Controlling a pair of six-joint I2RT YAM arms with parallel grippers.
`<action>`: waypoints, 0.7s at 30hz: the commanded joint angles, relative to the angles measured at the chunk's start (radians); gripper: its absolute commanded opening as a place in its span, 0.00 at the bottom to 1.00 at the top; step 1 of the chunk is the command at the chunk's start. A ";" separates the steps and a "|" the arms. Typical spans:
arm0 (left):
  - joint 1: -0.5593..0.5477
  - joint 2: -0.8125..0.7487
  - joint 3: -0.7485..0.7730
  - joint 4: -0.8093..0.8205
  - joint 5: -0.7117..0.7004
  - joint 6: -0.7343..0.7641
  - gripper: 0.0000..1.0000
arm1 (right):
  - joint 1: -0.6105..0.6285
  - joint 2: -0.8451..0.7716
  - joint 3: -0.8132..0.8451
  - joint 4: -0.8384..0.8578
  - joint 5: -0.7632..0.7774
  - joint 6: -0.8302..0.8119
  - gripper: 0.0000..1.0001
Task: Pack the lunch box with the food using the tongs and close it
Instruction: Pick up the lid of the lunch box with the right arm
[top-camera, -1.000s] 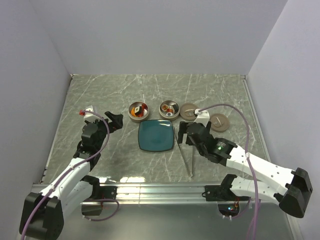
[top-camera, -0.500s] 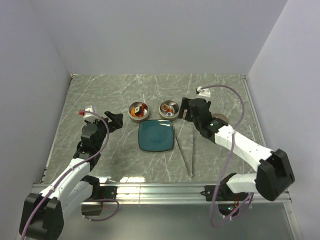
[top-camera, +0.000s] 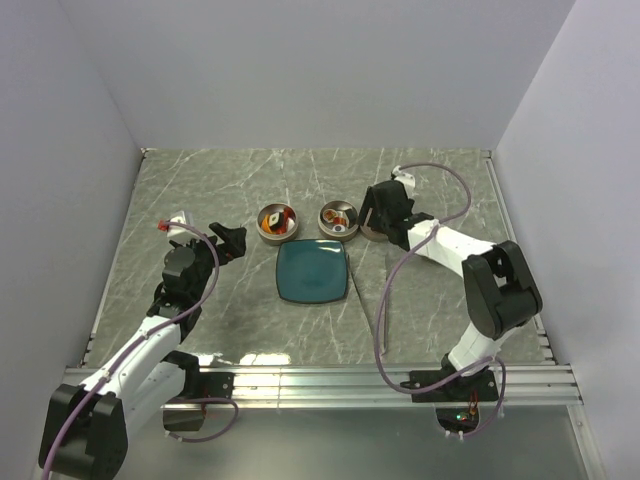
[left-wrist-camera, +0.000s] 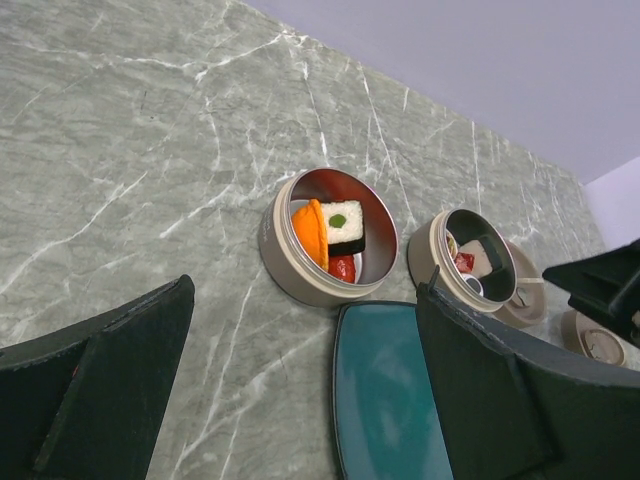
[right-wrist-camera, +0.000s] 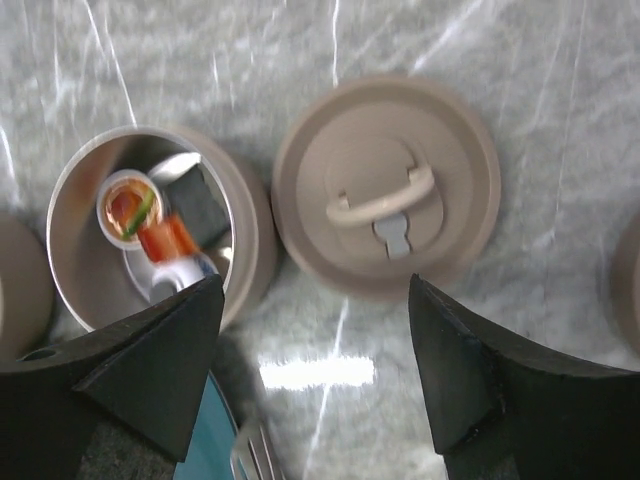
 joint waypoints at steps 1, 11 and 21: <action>0.004 -0.005 -0.011 0.048 0.015 -0.002 1.00 | -0.031 0.025 0.074 0.040 -0.011 0.016 0.80; 0.004 0.001 -0.011 0.050 0.017 -0.002 0.99 | -0.057 0.099 0.074 0.044 -0.044 0.028 0.74; 0.004 -0.016 -0.014 0.043 0.014 -0.005 0.99 | -0.066 0.165 0.132 0.003 -0.003 0.028 0.66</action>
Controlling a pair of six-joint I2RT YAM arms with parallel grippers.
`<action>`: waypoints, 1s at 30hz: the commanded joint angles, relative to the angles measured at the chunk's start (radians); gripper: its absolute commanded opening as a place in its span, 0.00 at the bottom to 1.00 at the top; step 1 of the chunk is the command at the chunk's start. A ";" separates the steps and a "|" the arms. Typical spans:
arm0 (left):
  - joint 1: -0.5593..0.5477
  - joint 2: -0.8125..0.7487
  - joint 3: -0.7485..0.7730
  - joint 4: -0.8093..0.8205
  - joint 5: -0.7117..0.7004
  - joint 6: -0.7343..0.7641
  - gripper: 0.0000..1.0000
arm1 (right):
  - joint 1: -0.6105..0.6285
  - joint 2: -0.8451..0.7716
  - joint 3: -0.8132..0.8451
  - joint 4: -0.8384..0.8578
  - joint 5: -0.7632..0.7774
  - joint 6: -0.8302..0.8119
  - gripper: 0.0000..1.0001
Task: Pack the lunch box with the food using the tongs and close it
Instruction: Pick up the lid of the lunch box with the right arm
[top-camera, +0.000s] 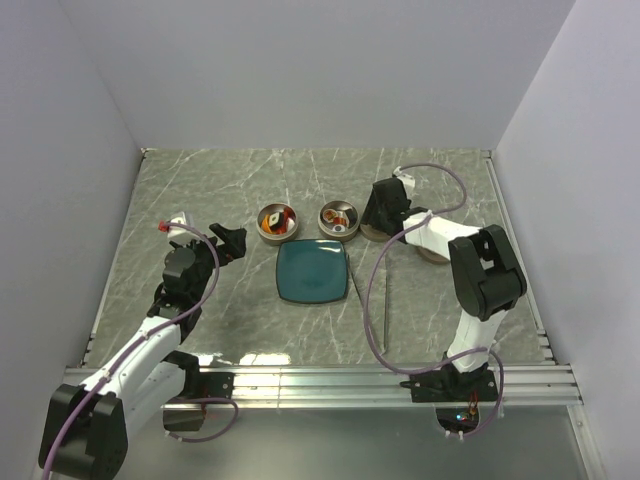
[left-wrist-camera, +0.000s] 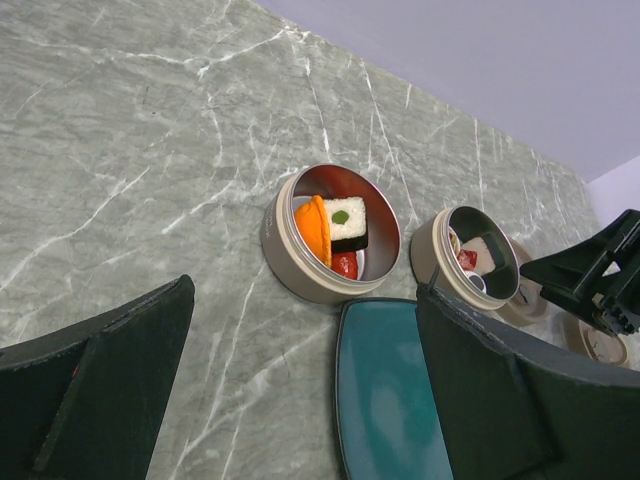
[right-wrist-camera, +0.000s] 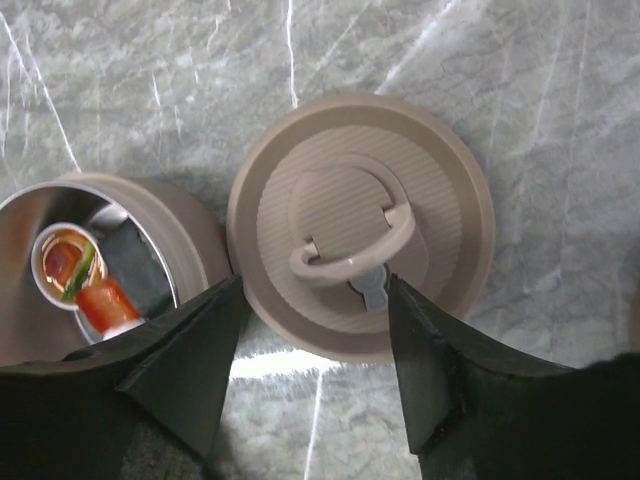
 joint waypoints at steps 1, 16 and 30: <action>0.004 -0.017 -0.009 0.041 0.012 -0.005 0.99 | -0.013 0.024 0.062 -0.004 0.026 0.004 0.63; 0.004 -0.026 -0.010 0.037 0.004 -0.005 1.00 | -0.033 0.078 0.106 -0.060 0.081 -0.009 0.34; 0.004 -0.029 -0.013 0.041 0.003 -0.005 1.00 | -0.035 0.067 0.063 -0.050 0.055 -0.026 0.08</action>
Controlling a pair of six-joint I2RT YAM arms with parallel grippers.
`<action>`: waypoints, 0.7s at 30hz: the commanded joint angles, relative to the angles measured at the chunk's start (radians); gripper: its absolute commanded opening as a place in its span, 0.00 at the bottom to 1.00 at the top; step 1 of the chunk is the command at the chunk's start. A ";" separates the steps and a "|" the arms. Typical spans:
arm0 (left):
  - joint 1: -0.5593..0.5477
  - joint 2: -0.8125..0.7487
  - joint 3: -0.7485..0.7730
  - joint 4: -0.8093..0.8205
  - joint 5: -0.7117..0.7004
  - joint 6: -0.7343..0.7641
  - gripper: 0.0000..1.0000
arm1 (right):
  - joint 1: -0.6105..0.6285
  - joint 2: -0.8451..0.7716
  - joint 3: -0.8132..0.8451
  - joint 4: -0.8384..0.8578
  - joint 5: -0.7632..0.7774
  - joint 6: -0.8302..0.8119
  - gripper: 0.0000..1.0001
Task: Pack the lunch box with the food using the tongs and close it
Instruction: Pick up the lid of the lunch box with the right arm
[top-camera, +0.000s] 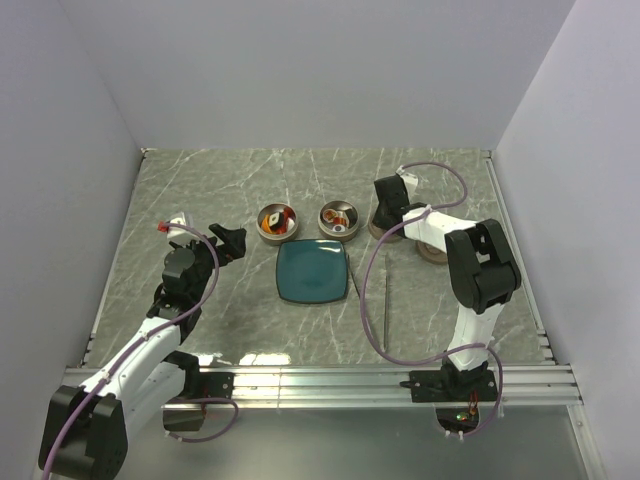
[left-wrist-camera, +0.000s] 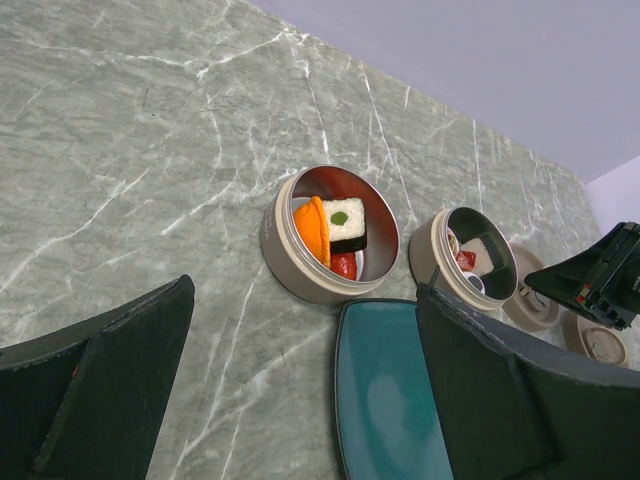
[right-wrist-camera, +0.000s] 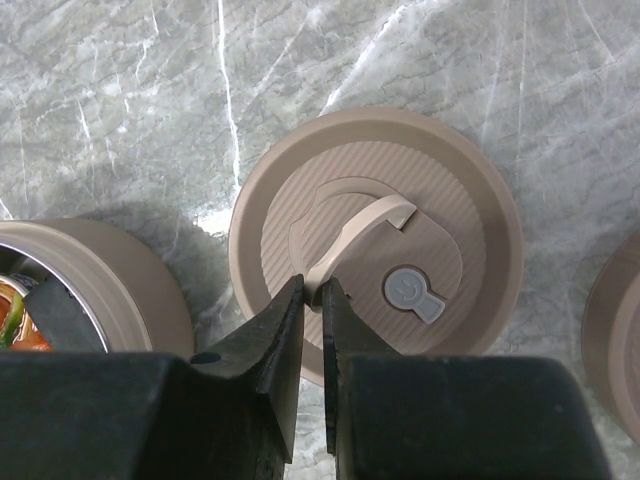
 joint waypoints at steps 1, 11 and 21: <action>0.004 -0.020 -0.012 0.042 0.004 -0.005 0.99 | -0.008 -0.007 -0.006 0.010 0.000 -0.011 0.06; 0.004 -0.019 -0.013 0.046 0.000 -0.007 1.00 | 0.036 -0.124 -0.073 0.009 0.055 -0.047 0.00; 0.004 -0.019 -0.013 0.046 -0.003 -0.005 0.99 | 0.108 -0.269 -0.104 -0.013 0.117 -0.082 0.00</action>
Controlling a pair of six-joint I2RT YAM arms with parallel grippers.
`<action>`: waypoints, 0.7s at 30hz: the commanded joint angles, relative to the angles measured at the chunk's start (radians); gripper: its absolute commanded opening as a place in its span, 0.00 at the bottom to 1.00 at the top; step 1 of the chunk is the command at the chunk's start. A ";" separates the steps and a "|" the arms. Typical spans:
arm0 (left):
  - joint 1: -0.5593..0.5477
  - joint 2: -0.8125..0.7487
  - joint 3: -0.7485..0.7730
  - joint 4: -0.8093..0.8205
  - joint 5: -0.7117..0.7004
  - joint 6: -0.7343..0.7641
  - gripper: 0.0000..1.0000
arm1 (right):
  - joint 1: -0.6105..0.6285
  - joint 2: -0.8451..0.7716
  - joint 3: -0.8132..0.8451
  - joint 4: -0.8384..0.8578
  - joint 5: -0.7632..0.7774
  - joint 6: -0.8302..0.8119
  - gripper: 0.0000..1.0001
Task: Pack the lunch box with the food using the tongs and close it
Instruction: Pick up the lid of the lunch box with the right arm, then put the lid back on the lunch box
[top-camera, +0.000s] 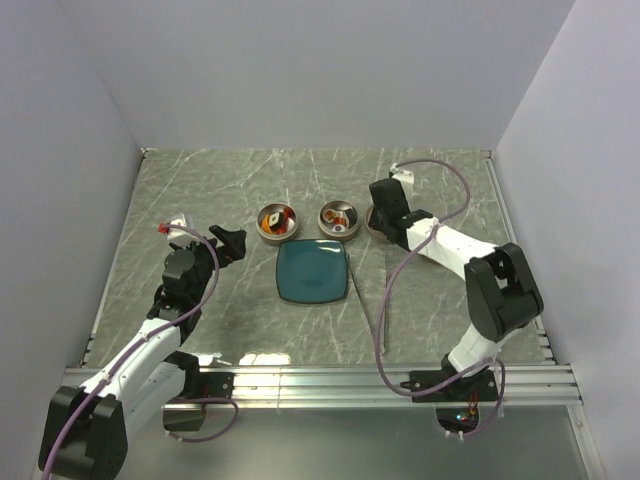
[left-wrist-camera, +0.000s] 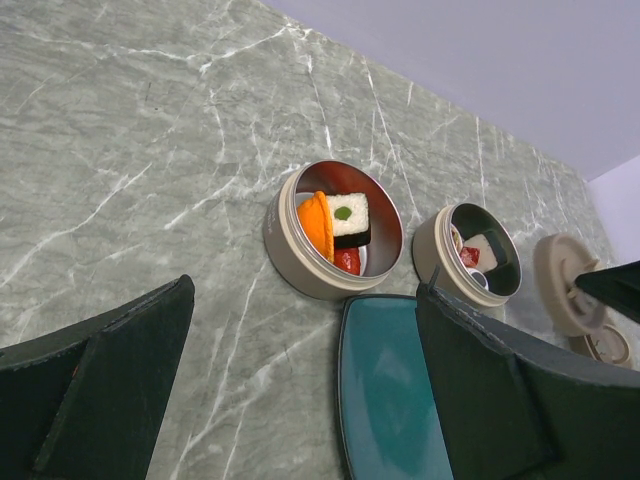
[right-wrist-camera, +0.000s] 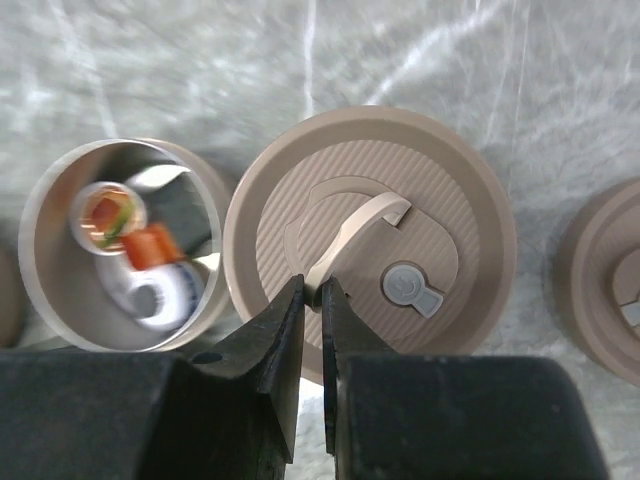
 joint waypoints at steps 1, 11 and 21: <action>0.004 -0.013 -0.002 0.046 -0.002 -0.005 0.99 | 0.020 -0.088 -0.013 0.011 0.059 -0.027 0.00; 0.004 -0.015 0.001 0.040 -0.011 -0.005 0.99 | 0.083 -0.056 0.117 0.047 -0.238 -0.110 0.00; 0.004 -0.015 0.011 0.021 -0.039 -0.009 0.99 | 0.251 0.271 0.561 -0.057 -0.406 -0.177 0.00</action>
